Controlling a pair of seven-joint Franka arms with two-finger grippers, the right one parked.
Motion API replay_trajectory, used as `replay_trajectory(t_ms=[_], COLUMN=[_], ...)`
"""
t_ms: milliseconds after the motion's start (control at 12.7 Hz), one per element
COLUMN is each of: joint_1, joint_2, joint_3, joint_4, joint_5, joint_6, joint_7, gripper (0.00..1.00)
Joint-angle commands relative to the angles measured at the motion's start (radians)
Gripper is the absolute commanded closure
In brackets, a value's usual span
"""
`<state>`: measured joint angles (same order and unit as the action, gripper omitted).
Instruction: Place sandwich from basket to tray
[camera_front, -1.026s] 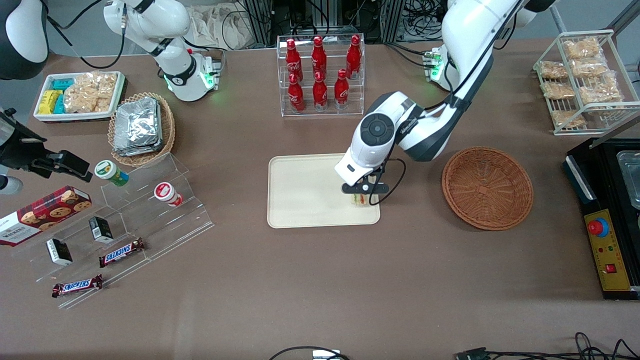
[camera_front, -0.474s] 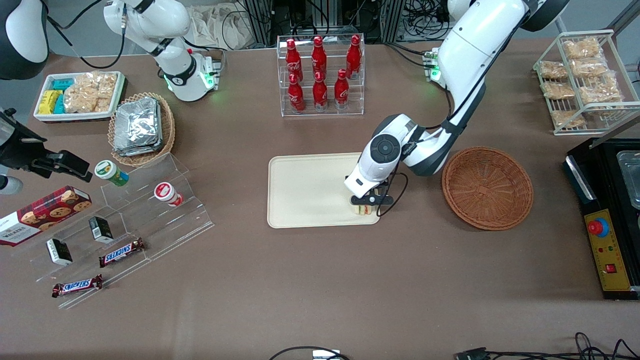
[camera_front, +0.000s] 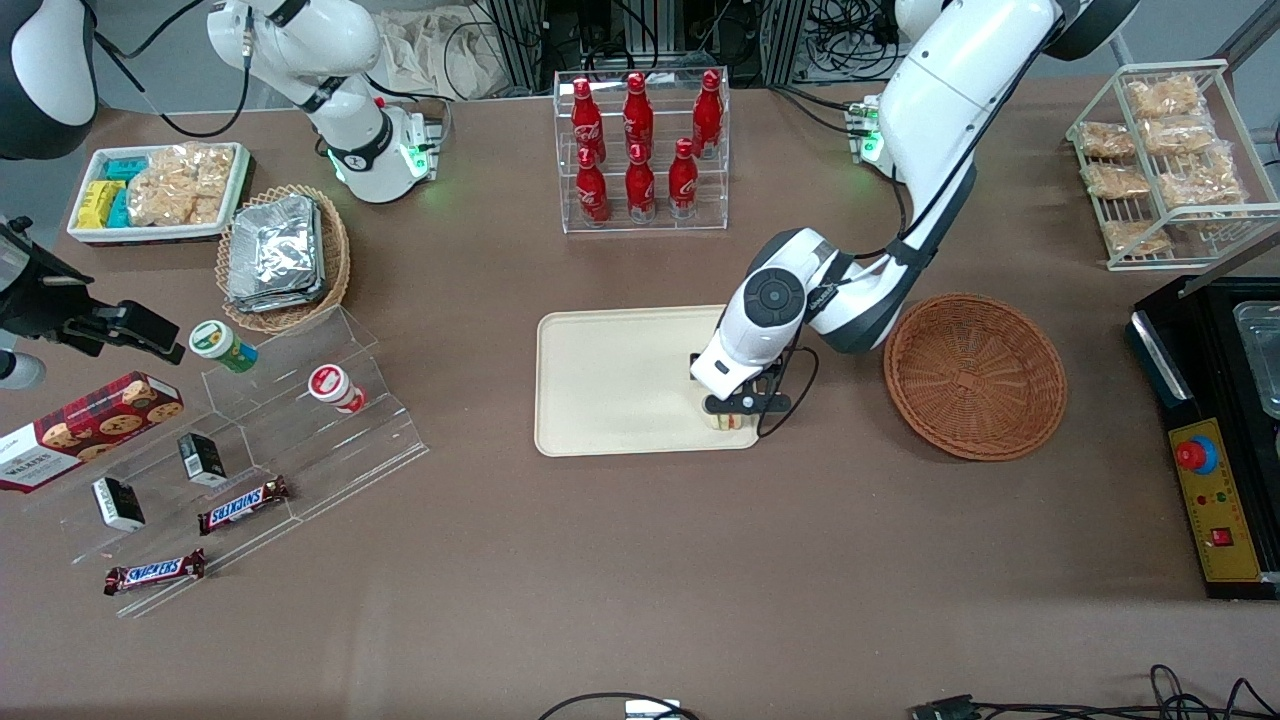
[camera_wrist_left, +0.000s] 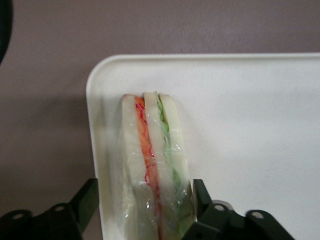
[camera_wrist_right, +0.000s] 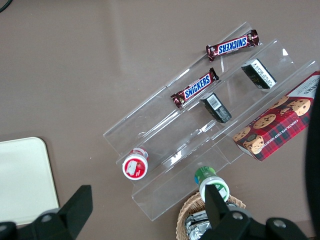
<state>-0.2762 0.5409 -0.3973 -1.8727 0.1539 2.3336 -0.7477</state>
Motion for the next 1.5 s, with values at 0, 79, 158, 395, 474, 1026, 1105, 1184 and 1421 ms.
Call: replay_trajectory(t_ms=[0, 79, 158, 395, 474, 1026, 1105, 1184, 1421], joint_1=[0.002, 0.002, 0.003, 0.066, 0.106, 0.408, 0.372, 0.341, 0.270], joint_2=[-0.067, -0.073, -0.081, -0.102, -0.113, -0.264, -0.300, -0.344, -0.452], joint_3=[-0.002, -0.002, 0.000, 0.006, 0.006, 0.076, 0.150, 0.208, 0.300], joint_4=[0.157, 0.226, 0.294, 0.455, 0.483, 0.466, 0.439, 0.407, 0.299], joint_5=[0.006, 0.006, 0.006, 0.006, 0.006, 0.000, -0.016, -0.034, -0.077], joint_6=[-0.266, -0.352, -0.429, -0.586, -0.614, -0.672, -0.677, -0.683, -0.651], joint_7=[0.001, 0.002, 0.014, 0.147, 0.198, 0.507, 0.517, 0.534, 0.533], gripper=[0.00, 0.00, 0.00, 0.00, 0.00, 0.00, 0.00, 0.00, 0.00])
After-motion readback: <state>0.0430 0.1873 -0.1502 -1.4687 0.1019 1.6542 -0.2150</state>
